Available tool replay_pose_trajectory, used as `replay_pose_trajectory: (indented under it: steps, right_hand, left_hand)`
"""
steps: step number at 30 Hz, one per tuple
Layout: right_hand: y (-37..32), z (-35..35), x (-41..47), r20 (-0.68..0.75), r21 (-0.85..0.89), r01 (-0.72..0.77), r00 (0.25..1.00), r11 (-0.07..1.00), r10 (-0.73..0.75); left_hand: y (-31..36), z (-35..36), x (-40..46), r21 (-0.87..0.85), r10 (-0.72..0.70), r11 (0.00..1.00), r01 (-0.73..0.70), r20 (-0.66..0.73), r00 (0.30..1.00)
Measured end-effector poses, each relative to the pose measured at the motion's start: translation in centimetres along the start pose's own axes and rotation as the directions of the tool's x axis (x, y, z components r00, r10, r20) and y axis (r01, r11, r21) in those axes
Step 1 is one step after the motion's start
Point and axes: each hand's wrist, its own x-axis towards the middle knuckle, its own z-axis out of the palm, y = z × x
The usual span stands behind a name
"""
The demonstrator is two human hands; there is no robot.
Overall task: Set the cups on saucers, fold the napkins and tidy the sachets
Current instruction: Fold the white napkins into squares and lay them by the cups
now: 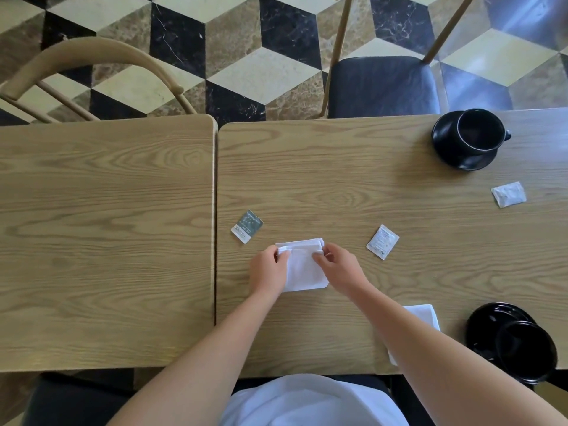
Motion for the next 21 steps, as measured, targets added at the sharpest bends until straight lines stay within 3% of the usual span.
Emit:
replay_pose_trajectory:
  steps: [6, 9, 12, 15, 16, 18, 21]
  right_hand:
    - [-0.6, 0.1, 0.9, -0.04, 0.053, -0.067, 0.997, 0.996, 0.07]
    - [-0.9, 0.7, 0.9, -0.084, -0.021, -0.062, 0.995, 0.998, 0.06]
    - [-1.3, 1.5, 0.1, -0.256, -0.3, 0.047, 0.958, 0.953, -0.127]
    - [-2.6, 1.7, 0.1, -0.371, -0.484, 0.204, 0.833, 0.851, -0.411]
    - [-3.2, 2.0, 0.0, -0.369, -0.443, 0.251, 0.824, 0.86, -0.431]
    - [-4.5, 2.8, -0.3, -0.341, -0.219, 0.257, 0.884, 0.941, -0.32]
    - [-5.3, 3.4, 0.1, -0.236, 0.249, 0.021, 0.971, 0.968, 0.039]
  left_hand:
    - [0.9, 0.0, 1.3, 0.004, -0.051, 0.999, 0.051, 0.008, 0.999]
    - [1.2, 0.3, 1.1, 0.091, -0.047, 0.995, 0.049, -0.016, 0.999]
    - [1.0, 0.8, 0.3, 0.253, 0.081, 0.966, -0.043, -0.139, 0.987]
    - [1.2, 1.5, 0.3, 0.337, 0.29, 0.918, -0.21, -0.208, 0.934]
    - [1.4, 1.7, 0.4, 0.302, 0.287, 0.929, -0.214, -0.224, 0.931]
    - [1.7, 1.9, 0.3, 0.175, 0.172, 0.976, -0.132, -0.241, 0.955]
    - [1.7, 1.7, 0.4, 0.082, 0.008, 0.997, 0.012, -0.239, 0.971]
